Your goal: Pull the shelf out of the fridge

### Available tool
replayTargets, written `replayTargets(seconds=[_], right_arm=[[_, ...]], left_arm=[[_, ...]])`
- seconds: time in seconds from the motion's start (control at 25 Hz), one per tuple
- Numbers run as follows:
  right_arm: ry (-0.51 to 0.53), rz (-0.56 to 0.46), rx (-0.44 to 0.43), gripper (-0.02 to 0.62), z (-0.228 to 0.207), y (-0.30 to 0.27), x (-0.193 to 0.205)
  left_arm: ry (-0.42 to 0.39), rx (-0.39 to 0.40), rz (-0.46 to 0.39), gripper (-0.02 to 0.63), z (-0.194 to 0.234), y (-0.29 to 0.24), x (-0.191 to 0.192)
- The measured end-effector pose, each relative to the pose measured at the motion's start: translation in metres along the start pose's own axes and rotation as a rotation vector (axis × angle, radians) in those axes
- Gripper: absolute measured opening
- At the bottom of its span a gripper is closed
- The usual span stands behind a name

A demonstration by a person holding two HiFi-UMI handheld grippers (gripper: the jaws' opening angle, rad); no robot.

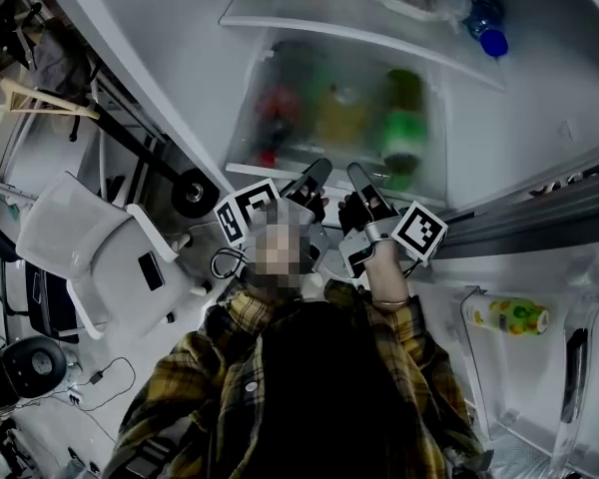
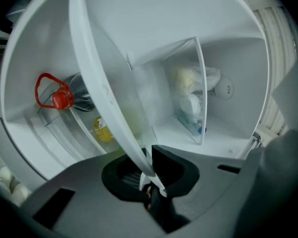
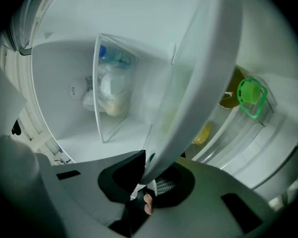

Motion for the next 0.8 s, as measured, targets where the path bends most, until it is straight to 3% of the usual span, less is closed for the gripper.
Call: replayTargets(seconds=[0.8], right_arm=[[0.024,0.009,0.005,0.049,0.014,0.025,0.037]], left_arm=[[-0.022,0.01,-0.001,0.046,-0.007,0.033,0.03]])
Point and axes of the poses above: the fingertips, and each gripper's own axes: y backward along the fingers, z to its left, x out of its underside, the point moved 4 cm from there along y, backward along the fingers, and after that the axes turned 11 degrees about z, right-handed, at the moved point
